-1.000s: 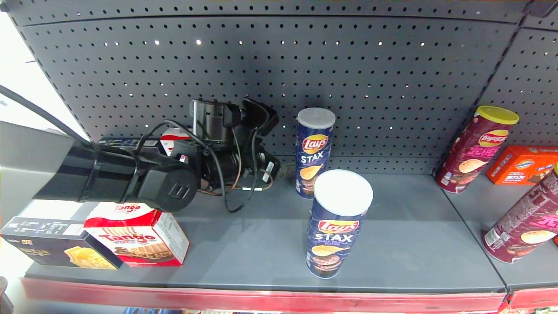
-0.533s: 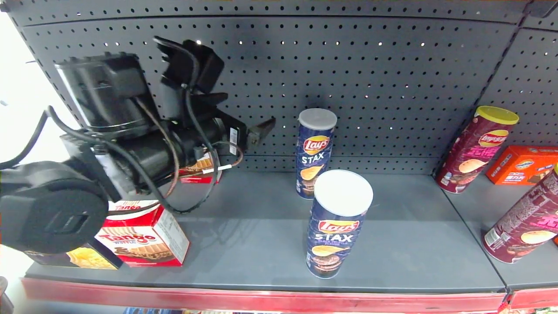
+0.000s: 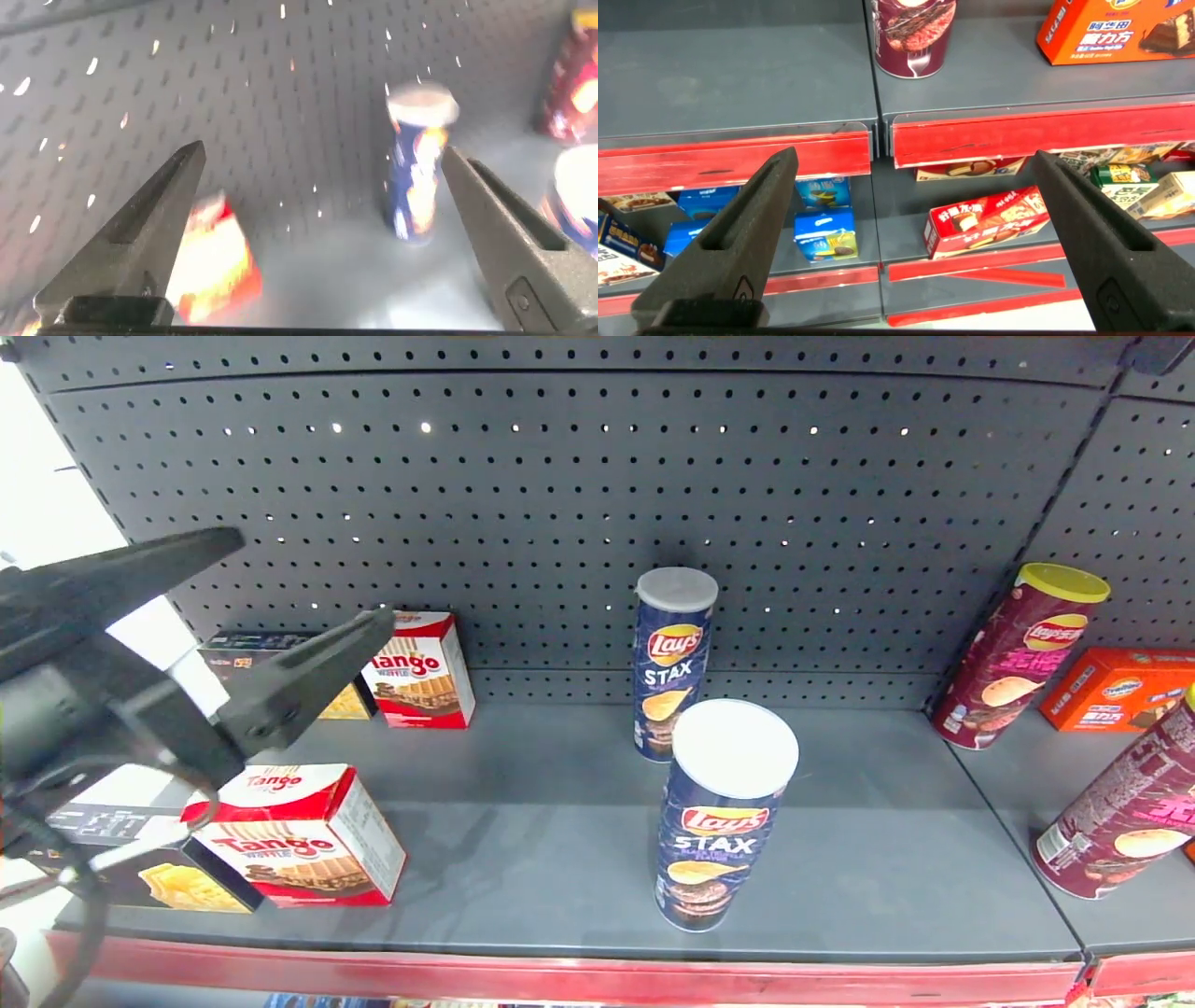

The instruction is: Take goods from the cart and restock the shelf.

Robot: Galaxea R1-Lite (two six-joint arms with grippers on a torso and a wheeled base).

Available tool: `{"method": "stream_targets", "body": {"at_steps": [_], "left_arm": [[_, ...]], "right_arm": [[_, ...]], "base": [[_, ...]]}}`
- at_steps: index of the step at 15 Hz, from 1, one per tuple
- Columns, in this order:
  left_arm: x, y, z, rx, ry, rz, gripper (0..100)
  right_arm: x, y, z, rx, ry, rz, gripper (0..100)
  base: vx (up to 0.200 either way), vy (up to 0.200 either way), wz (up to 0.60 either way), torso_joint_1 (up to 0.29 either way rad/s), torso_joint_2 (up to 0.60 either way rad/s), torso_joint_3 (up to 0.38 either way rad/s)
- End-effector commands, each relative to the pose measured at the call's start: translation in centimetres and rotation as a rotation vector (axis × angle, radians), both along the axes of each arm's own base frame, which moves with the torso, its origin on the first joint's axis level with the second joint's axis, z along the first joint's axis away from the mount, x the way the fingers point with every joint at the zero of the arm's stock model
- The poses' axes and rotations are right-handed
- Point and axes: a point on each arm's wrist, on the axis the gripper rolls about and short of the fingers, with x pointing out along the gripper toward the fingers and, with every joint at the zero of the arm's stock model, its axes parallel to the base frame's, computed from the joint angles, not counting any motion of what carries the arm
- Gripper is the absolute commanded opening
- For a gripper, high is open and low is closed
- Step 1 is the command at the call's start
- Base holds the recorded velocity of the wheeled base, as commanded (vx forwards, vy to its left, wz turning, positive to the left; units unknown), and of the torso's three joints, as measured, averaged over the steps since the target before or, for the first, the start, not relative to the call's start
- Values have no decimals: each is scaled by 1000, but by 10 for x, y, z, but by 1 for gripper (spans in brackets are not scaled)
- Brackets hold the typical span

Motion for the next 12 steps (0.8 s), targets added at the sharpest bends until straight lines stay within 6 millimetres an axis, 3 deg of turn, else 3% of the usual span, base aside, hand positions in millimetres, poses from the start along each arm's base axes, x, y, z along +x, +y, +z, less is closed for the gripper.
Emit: {"method": "stream_targets", "body": {"at_steps": [1,2,3,4,5,7,12], "left_arm": [[-88,56,-48,-11,13,49,100],[-106,69,-70,-24,23,152,100],[-109,72,-84,-20,35,222,100],[-109,72,-84,-20,35,222,100],[-124,75,-117,-42,39,269,100],[-138,75,-154,-61,29,323,100],[-156,75,-192,-43,148,320,100]], "right_arm": [[0,0,0,1,1,0,100],[0,0,0,1,1,0,100],[0,0,0,0,1,0,100],[0,0,0,0,1,0,100],[0,0,0,0,1,0,100],[0,0,0,0,1,0,100],[0,0,0,0,1,0,100]], "base": [[0,0,0,0,0,0],[0,0,0,0,0,0],[0,0,0,0,0,0],[0,0,0,0,0,0],[0,0,0,0,0,0],[0,0,0,0,0,0],[0,0,0,0,0,0]]}}
